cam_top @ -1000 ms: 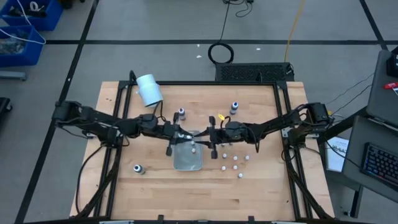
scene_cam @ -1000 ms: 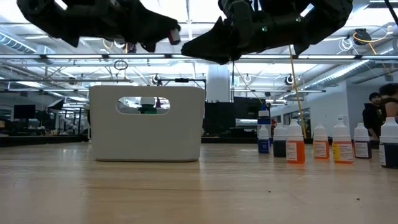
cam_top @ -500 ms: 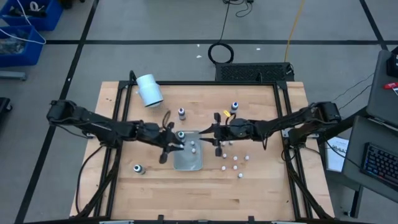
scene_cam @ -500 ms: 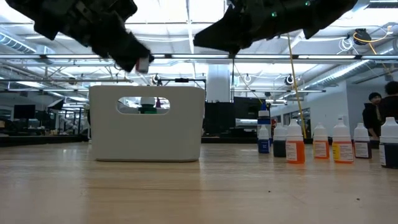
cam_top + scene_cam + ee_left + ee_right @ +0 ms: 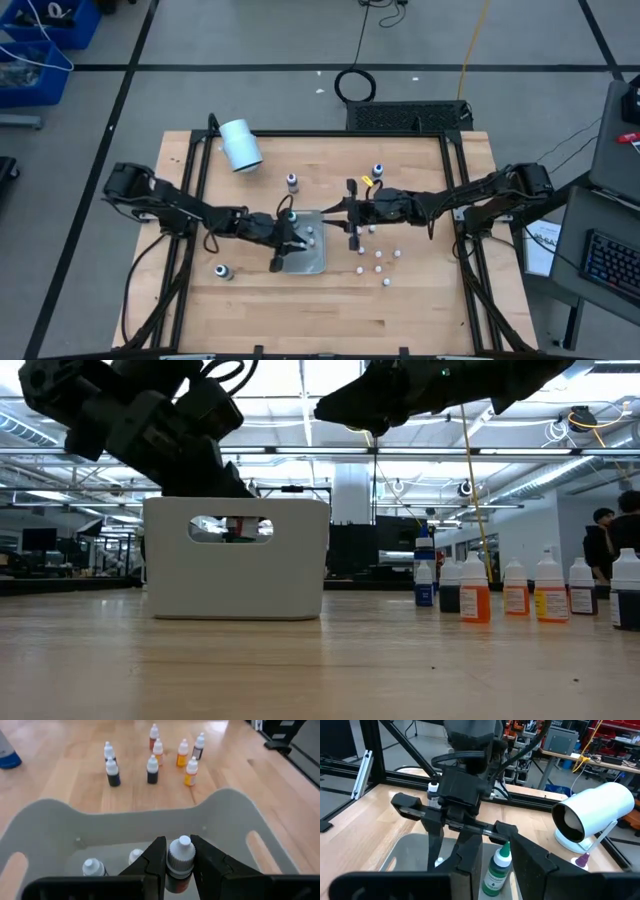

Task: Pick & Place food coloring
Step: Put the red food coloring bottle into the bin

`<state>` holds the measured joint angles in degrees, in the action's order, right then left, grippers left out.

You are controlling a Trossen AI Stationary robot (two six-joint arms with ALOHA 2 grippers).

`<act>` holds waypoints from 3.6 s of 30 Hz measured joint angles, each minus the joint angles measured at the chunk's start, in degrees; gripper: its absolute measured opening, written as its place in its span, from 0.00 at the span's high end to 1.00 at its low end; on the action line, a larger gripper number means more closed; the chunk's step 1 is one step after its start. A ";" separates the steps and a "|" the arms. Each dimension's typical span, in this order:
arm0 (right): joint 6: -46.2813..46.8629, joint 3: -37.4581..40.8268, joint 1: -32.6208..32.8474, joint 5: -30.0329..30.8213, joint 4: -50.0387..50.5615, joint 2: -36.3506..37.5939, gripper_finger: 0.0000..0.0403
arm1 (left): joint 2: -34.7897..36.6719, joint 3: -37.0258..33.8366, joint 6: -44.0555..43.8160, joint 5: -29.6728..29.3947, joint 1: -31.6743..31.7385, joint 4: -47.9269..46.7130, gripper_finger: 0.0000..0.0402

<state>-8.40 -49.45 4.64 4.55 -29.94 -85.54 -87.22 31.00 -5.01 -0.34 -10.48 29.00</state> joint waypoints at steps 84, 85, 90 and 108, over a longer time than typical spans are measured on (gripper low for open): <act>6.03 -8.63 3.26 -1.96 -6.22 -19.52 0.70 | 2.71 -3.63 8.22 -1.33 -0.42 19.77 0.82; 5.86 -8.63 3.26 -1.94 -6.22 -19.52 0.73 | 2.69 -3.63 8.37 -1.34 -0.42 19.95 0.82; 3.82 -8.63 3.26 -2.59 -6.23 -19.44 0.89 | 2.74 -3.63 9.04 -1.40 -0.46 20.84 0.81; -1.39 -8.41 2.93 -3.14 -12.73 -19.45 0.90 | 14.87 -3.50 10.85 -2.04 -1.29 14.65 0.46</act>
<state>-9.78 -57.86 7.58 1.41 -42.67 -104.99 -72.35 27.51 5.84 -2.38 -11.77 43.64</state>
